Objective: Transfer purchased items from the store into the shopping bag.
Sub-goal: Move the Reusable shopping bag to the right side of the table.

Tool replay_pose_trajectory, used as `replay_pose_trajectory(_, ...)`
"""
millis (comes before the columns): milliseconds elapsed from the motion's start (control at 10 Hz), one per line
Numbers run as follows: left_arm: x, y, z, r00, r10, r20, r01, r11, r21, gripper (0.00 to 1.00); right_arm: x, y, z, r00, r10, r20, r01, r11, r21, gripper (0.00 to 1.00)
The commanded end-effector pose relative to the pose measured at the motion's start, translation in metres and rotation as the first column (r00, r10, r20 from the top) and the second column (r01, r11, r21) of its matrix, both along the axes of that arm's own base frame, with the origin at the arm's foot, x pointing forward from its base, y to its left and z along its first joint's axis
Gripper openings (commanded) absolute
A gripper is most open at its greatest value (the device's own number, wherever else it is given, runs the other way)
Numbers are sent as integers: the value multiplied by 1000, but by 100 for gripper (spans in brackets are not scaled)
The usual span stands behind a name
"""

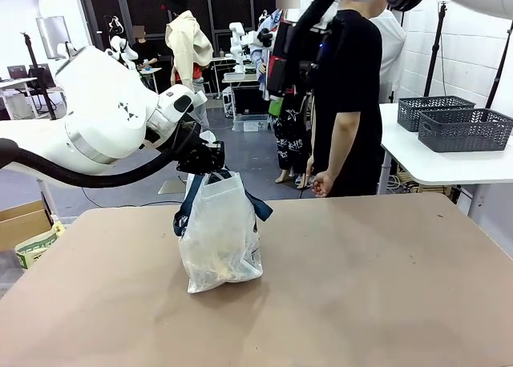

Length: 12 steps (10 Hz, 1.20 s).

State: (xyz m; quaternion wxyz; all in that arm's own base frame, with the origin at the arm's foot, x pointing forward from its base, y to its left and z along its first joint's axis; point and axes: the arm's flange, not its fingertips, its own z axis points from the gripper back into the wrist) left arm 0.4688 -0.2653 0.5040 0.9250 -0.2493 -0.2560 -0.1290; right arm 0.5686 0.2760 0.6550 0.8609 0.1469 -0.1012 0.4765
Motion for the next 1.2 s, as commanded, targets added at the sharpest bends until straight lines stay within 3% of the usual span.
replay_pose_trajectory(0, 0, 1, 2, 1000, 12, 6, -12, 1000, -11, 0, -16, -34, -33, 996, 86, -1, -84, 979, 186, 100)
replay_pose_trajectory(100, 0, 1, 2, 1000, 12, 6, -12, 1000, -11, 0, -4, -42, -40, 997, 75, -17, -69, 966, 250, 100)
replay_pose_trajectory(300, 0, 1, 2, 1000, 12, 6, -12, 1000, -11, 0, 11, -36, -53, 997, 52, -52, -36, 965, 261, 100)
replay_pose_trajectory(400, 0, 1, 2, 1000, 12, 6, -12, 1000, -11, 0, 16, -39, -28, 998, 60, 2, -59, 973, 222, 100)
replay_pose_trajectory(500, 0, 0, 0, 1000, 0, 0, 0, 1000, 0, 0, 16, -39, -28, 998, 60, 2, -59, 973, 222, 100)
replay_pose_trajectory(1100, -4, 22, 80, 999, 28, 47, -40, 956, 290, 0, 16, -39, -28, 998, 60, 2, -59, 973, 222, 100)
